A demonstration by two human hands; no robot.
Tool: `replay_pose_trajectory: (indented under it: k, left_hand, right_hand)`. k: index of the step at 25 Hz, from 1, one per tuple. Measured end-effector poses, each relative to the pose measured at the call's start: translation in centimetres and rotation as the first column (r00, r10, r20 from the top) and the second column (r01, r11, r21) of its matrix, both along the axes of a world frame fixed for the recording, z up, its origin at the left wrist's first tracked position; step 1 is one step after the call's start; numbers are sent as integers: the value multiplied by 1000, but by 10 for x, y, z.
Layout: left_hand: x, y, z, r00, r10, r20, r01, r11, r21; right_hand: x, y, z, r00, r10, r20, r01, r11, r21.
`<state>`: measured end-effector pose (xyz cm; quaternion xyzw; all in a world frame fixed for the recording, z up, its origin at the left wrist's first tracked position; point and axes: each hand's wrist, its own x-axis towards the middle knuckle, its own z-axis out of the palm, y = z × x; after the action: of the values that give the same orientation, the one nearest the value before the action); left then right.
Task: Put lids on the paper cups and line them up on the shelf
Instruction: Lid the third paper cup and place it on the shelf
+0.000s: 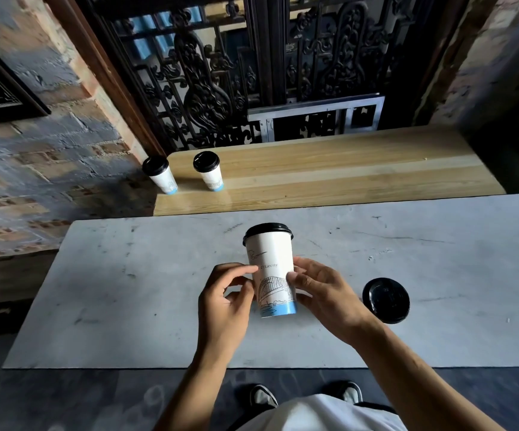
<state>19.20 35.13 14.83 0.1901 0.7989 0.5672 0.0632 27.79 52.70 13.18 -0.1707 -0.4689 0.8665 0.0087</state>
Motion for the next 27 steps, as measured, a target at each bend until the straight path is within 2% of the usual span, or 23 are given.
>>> replay_pose_trajectory:
  k: [4, 7, 14, 16, 19, 23, 27]
  left_hand:
    - [4, 2, 4, 990, 32, 141, -41, 997, 64]
    - [7, 6, 7, 975, 44, 216, -59, 996, 63]
    - [6, 7, 7, 1000, -7, 27, 7, 1000, 3]
    - [6, 9, 9, 1000, -13, 18, 13, 1000, -5]
    - [7, 11, 6, 998, 16, 64, -16, 1000, -5]
    - [10, 14, 9, 978, 43, 202, -63, 993, 96]
    - [11, 16, 10, 970, 29, 241, -59, 991, 117]
  right_hand:
    - [-4, 1, -3, 993, -94, 68, 99, 992, -76]
    - [-4, 6, -2, 991, -102, 90, 107, 993, -54]
    - [-6, 14, -3, 993, -76, 88, 76, 997, 7]
    - [-5, 16, 0, 996, -44, 74, 42, 999, 26]
    - [-4, 16, 2, 996, -30, 80, 28, 999, 28]
    - [-5, 18, 1, 992, -84, 92, 88, 995, -36]
    - [-5, 19, 2, 994, -86, 71, 87, 996, -19]
